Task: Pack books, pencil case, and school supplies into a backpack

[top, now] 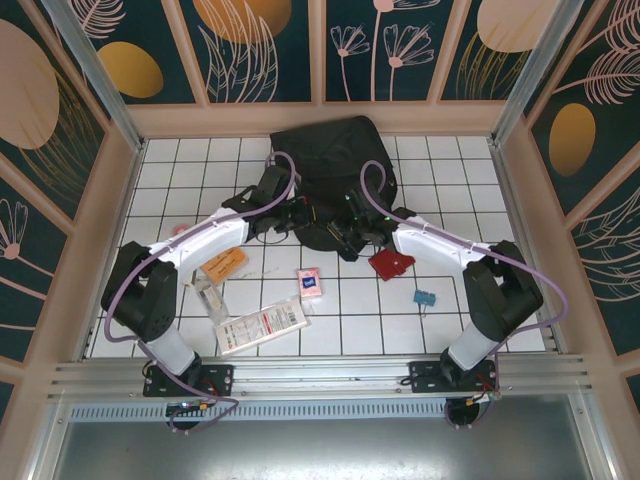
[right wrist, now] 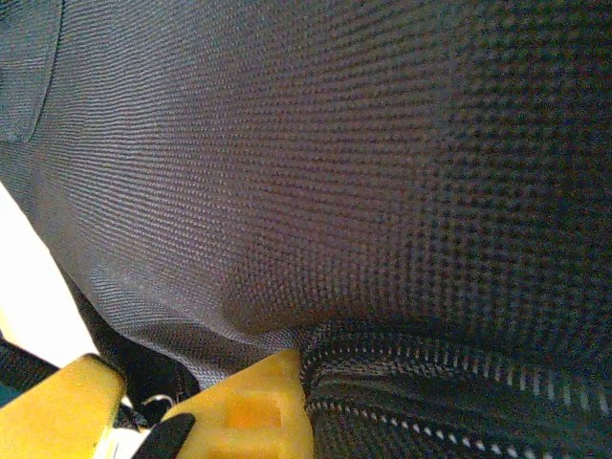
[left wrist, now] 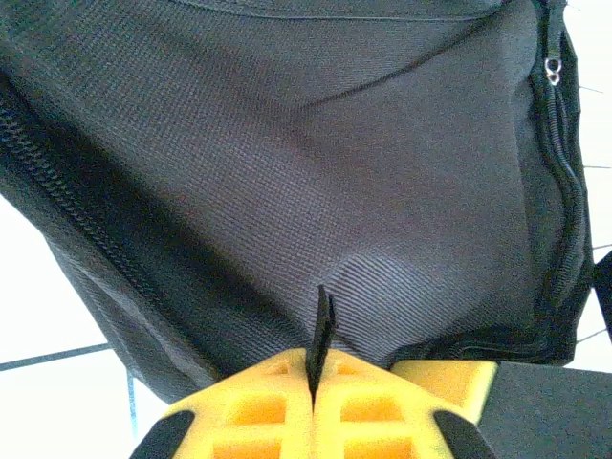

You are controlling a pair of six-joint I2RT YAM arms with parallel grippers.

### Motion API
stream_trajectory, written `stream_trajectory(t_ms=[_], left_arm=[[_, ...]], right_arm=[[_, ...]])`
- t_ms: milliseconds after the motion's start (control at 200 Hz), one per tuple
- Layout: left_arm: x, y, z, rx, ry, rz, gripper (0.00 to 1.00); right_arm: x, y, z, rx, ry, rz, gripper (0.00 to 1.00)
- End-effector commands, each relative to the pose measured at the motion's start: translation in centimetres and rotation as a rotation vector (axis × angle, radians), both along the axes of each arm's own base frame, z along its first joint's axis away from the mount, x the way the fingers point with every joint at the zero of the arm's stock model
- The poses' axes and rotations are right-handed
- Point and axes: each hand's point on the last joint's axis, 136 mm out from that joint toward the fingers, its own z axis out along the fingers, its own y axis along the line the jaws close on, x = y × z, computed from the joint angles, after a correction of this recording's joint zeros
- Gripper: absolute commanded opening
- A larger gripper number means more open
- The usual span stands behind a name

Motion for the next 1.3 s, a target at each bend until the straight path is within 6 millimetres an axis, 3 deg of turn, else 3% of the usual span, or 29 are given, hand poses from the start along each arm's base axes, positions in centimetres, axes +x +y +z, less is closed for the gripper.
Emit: stream_trajectory(t_ms=[0, 165, 415, 576, 601, 861, 1291], left_arm=[[3.5, 2.5, 3.4, 0.043, -0.136, 0.081, 0.00], [3.9, 3.1, 4.7, 0.081, -0.175, 0.089, 0.00], [5.7, 5.2, 3.9, 0.147, -0.171, 0.127, 0.00], [6.8, 6.0, 4.7, 0.164, -0.199, 0.153, 0.00], [7.2, 6.0, 3.5, 0.181, -0.181, 0.155, 0.00], [8.9, 7.6, 2.2, 0.216, -0.170, 0.192, 0.00], [10.8, 9.2, 2.6, 0.215, -0.188, 0.231, 0.00]], right_arm=[[-2.2, -2.1, -2.6, -0.151, 0.073, 0.042, 0.00], [-2.1, -2.4, -2.6, -0.188, 0.064, 0.064, 0.00], [-2.7, -2.6, -2.4, -0.223, 0.045, 0.125, 0.00], [-3.4, -2.7, -2.4, -0.246, 0.039, 0.178, 0.00], [-3.5, -2.8, -2.3, -0.246, 0.036, 0.186, 0.00], [-4.6, -3.4, -1.5, -0.281, -0.009, 0.262, 0.00], [-6.1, -4.8, -1.8, -0.356, -0.013, 0.336, 0.00]])
